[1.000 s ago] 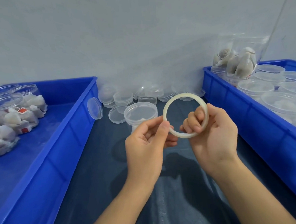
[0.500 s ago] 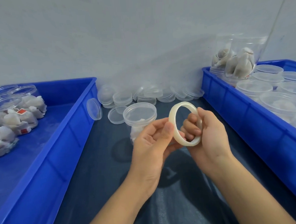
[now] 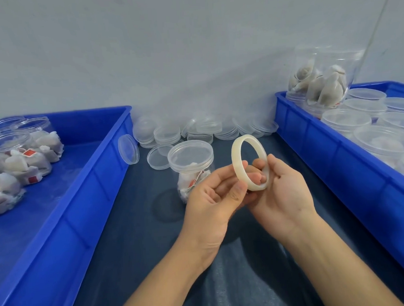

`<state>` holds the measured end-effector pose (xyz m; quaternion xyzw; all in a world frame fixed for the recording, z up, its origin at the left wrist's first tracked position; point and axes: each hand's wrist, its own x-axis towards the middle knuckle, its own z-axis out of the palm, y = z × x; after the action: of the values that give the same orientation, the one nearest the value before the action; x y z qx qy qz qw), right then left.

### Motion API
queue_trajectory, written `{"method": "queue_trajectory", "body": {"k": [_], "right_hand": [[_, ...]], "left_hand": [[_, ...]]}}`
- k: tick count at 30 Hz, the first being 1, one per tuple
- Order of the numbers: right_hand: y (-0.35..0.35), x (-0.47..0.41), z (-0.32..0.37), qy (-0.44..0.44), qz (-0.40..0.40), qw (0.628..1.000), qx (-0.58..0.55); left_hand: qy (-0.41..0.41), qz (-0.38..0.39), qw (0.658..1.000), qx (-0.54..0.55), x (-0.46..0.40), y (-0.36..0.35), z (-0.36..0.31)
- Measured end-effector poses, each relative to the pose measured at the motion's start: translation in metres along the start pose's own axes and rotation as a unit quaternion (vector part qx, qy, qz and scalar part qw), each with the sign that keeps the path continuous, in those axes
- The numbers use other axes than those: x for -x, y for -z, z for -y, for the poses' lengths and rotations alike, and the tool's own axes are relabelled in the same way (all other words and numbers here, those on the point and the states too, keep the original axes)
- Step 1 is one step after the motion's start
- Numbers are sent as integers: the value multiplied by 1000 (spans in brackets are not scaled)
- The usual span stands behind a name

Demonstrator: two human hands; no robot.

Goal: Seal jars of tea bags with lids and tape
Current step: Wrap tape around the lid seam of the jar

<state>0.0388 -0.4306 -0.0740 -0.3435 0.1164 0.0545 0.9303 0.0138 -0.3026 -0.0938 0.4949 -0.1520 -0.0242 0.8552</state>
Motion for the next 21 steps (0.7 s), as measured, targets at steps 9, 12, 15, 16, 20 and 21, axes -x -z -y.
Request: {"method": "queue_trajectory", "body": {"k": [9,12,15,16,20,21], "right_hand": [[-3,3,0,73,-33,982,169],[-6,8,-1,219,-74,912,339],[-5,10,-1,332,-21,844,420],[-4,10,-1,334,-7,837,434],[0,4,-1,324,-2,824,465],[1,2,0,325,-2,823,466]], "left_hand": [[-18,-32,999,14,-2,4,-3],[-17,-50,998,19,-4,7,-5],[-3,-47,999,9,-5,9,-6],[4,-40,999,8,-5,10,-6],[23,-40,999,-10,-6,10,-9],[17,-47,998,-25,-6,10,-9]]}}
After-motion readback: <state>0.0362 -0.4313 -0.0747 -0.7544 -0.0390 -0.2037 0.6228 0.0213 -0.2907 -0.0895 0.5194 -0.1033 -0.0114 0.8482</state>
